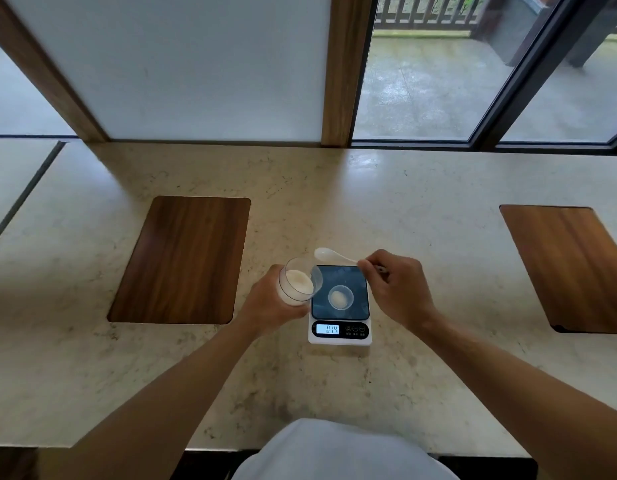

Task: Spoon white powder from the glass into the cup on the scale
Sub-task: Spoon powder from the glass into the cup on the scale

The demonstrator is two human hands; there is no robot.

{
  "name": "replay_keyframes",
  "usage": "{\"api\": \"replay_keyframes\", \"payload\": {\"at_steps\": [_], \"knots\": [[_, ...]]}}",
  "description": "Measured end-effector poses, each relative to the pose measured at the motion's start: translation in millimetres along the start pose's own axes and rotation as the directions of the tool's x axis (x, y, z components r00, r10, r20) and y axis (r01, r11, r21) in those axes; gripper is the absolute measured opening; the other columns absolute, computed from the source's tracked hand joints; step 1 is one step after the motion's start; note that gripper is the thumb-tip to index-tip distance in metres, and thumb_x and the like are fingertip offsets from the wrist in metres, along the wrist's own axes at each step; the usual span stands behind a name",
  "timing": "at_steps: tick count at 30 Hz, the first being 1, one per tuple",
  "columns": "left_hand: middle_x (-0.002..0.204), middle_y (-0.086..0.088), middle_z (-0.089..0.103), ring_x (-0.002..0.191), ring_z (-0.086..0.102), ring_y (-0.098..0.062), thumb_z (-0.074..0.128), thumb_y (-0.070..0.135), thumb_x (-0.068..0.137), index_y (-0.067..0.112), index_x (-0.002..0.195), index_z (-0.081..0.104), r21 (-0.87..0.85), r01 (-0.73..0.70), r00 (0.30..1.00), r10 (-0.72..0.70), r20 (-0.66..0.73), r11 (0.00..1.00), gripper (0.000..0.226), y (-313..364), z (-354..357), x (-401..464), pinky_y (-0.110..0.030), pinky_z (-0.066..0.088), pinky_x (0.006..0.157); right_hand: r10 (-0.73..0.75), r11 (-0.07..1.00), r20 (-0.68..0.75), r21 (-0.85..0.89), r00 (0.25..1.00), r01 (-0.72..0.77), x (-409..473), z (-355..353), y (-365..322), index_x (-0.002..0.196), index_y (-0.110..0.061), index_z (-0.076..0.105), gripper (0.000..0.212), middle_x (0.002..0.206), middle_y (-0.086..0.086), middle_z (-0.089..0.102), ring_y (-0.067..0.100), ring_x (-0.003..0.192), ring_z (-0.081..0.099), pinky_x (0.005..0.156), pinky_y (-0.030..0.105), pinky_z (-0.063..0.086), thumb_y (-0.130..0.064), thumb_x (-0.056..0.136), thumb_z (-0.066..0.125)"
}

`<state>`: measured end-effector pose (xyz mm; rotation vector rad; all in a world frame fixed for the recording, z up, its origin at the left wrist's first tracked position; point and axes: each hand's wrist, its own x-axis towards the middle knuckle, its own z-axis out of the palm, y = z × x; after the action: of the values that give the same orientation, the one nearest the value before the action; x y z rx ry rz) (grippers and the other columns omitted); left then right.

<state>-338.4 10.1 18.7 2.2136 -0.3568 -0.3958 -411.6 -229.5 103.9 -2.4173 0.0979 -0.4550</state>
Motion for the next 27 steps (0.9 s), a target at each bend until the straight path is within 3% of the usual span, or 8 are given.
{"api": "replay_keyframes", "payload": {"at_steps": [4, 7, 13, 18, 22, 27], "knots": [[0.107, 0.027, 0.056, 0.097, 0.061, -0.001, 0.090, 0.050, 0.060, 0.044, 0.124, 0.039, 0.010, -0.009, 1.000, 0.009, -0.003, 1.000, 0.082, 0.0, -0.1, -0.6, -0.011, 0.047, 0.074, -0.087, 0.996, 0.056, 0.029, 0.995, 0.085, 4.5, 6.9, -18.9, 0.082, -0.007, 0.073, 0.013, 0.067, -0.001, 0.071, 0.013, 0.051, 0.060, 0.049, 0.018, 0.046, -0.018, 0.090, 0.072], [0.113, 0.015, 0.060, 0.098, 0.062, -0.009, 0.090, 0.048, 0.061, 0.039, 0.127, 0.040, 0.016, -0.024, 1.000, 0.025, -0.007, 1.000, 0.083, -2.1, -0.9, -1.1, -0.020, 0.055, 0.081, -0.104, 0.994, 0.103, -0.014, 0.989, 0.106, 4.3, 16.1, -19.5, 0.083, -0.008, 0.074, 0.017, 0.071, 0.003, 0.075, 0.016, 0.053, 0.063, 0.051, 0.028, 0.054, -0.022, 0.091, 0.070], [0.120, 0.007, 0.060, 0.104, 0.061, -0.016, 0.092, 0.041, 0.065, 0.031, 0.132, 0.042, 0.025, -0.027, 0.999, 0.028, -0.017, 0.999, 0.084, -5.8, -3.9, -4.6, -0.029, 0.057, 0.090, -0.162, 0.972, 0.235, -0.127, 0.958, 0.196, 1.1, 26.7, -18.1, 0.085, -0.010, 0.071, 0.025, 0.072, 0.003, 0.072, 0.018, 0.055, 0.063, 0.051, 0.035, 0.057, -0.028, 0.097, 0.061], [0.114, 0.007, 0.061, 0.099, 0.063, -0.018, 0.092, 0.040, 0.064, 0.034, 0.126, 0.042, 0.004, 0.007, 1.000, -0.007, 0.001, 1.000, 0.080, -7.4, -2.0, -8.3, -0.025, 0.056, 0.082, -0.225, 0.933, 0.333, -0.199, 0.916, 0.301, -1.5, 31.9, -18.5, 0.083, -0.010, 0.067, 0.030, 0.071, 0.002, 0.068, 0.020, 0.052, 0.055, 0.048, 0.038, 0.052, -0.030, 0.100, 0.054], [0.116, 0.009, 0.060, 0.100, 0.062, -0.016, 0.093, 0.038, 0.063, 0.036, 0.125, 0.041, 0.012, 0.000, 1.000, -0.001, 0.013, 1.000, 0.081, -6.1, 1.3, -8.7, -0.022, 0.052, 0.083, -0.251, 0.917, 0.336, -0.220, 0.908, 0.334, -3.0, 33.2, -17.3, 0.082, -0.009, 0.067, 0.027, 0.071, 0.003, 0.068, 0.021, 0.049, 0.054, 0.044, 0.035, 0.050, -0.027, 0.099, 0.057], [0.112, 0.016, 0.058, 0.094, 0.060, -0.005, 0.092, 0.043, 0.062, 0.039, 0.126, 0.040, 0.006, 0.008, 1.000, -0.008, 0.022, 1.000, 0.082, -6.9, 4.3, -9.9, -0.009, 0.043, 0.075, -0.285, 0.901, 0.321, -0.231, 0.903, 0.367, -4.9, 34.7, -13.5, 0.079, -0.009, 0.067, 0.023, 0.066, 0.003, 0.065, 0.019, 0.045, 0.051, 0.039, 0.034, 0.049, -0.023, 0.097, 0.061]]}}
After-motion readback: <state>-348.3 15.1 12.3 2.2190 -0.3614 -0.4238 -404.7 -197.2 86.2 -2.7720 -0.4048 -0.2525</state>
